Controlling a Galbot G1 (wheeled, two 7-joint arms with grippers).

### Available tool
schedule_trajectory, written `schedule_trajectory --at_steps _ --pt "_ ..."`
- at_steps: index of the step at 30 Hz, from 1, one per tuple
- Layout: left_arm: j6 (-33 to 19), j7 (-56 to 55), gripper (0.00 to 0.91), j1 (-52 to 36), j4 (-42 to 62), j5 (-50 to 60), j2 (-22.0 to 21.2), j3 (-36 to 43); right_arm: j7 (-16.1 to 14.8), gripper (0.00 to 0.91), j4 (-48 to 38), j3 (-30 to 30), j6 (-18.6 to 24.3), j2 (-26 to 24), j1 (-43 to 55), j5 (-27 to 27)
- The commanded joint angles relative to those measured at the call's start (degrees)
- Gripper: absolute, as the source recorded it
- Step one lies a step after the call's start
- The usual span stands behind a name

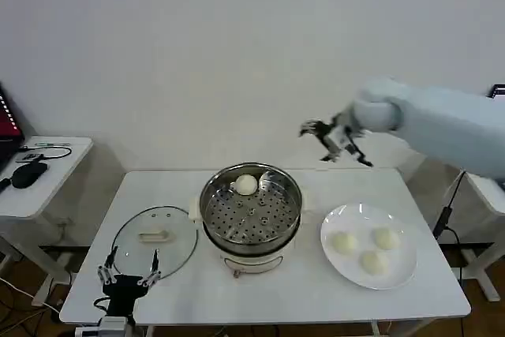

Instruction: Take steamed baozi put them in steamer then cover it.

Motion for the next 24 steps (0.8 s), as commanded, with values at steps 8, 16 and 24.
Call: schedule_trajectory --at_steps 8,16,24 --pt "0.5 0.5 0.907 -0.1 0.4 1.5 0.5 1.6 -6.9 0.907 9.9 23.3 -5.9 -19.6 -29.4 -15.4" --pt "0.5 0.5 0.907 0.7 -0.4 2.6 -0.1 1.5 -17.3 0.907 3.2 29.9 9.9 -14.3 -33.2 -12.4" --pt "0.1 0.4 0.907 1.7 -0.5 3.5 -0.9 1.2 -21.6 0.907 -8.1 38.8 11.8 -6.3 -42.7 -18.8"
